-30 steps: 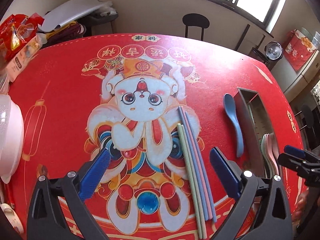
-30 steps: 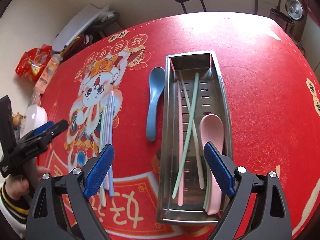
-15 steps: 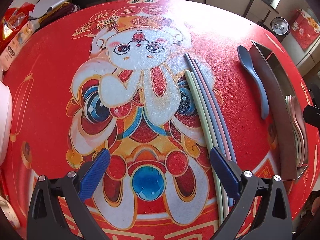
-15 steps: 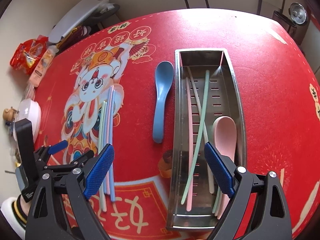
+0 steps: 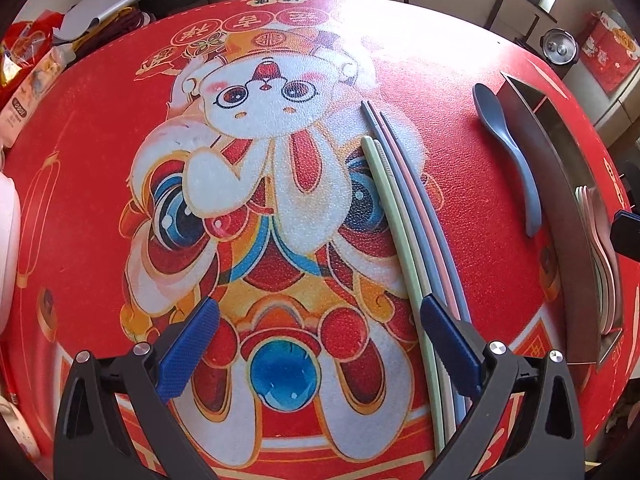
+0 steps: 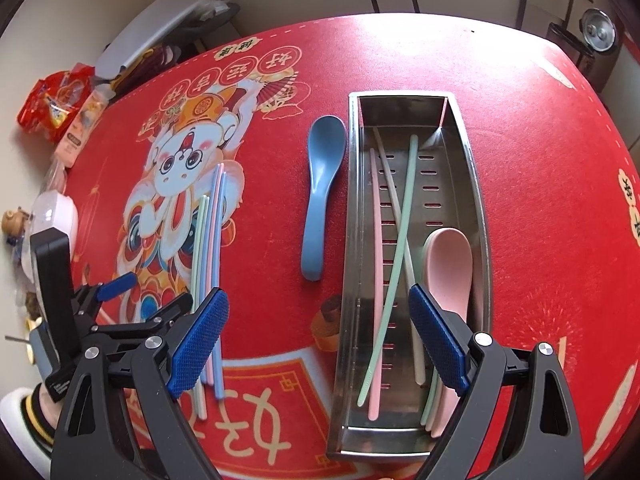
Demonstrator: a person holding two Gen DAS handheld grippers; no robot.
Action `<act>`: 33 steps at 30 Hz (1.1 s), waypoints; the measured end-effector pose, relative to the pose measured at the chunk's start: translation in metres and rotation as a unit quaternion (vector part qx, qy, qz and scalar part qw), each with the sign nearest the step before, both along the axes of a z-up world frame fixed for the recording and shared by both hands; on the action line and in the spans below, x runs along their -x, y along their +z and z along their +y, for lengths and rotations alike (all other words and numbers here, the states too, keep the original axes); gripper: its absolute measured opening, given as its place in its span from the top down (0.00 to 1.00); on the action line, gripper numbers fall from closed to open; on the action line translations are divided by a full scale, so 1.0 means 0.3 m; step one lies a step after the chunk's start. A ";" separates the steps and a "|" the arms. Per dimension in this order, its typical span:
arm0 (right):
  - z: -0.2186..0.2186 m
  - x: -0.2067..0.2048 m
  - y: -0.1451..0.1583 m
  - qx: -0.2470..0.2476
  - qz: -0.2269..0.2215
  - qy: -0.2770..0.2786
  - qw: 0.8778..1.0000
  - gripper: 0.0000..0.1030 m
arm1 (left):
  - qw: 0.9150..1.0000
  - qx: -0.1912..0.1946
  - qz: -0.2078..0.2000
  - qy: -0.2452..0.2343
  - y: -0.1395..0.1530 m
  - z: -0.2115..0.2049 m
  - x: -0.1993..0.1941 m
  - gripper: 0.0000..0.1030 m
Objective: Organize utensils
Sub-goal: 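Raise both open tools from the tray back toward the remaining utensils, then grasp the blue spoon with the right tool while the left tool grasps another green chopstick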
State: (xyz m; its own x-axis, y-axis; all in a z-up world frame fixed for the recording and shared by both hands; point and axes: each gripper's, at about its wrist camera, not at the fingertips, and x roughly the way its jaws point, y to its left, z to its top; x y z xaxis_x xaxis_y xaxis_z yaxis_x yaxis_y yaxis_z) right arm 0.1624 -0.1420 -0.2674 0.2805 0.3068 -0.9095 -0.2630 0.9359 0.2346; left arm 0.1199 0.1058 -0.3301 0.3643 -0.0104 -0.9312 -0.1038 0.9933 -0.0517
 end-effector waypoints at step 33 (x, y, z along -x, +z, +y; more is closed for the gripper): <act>0.112 -0.067 -0.028 -0.022 0.016 0.048 0.998 0.39 | 1.000 -0.010 0.008 0.000 0.006 0.005 -0.005 0.17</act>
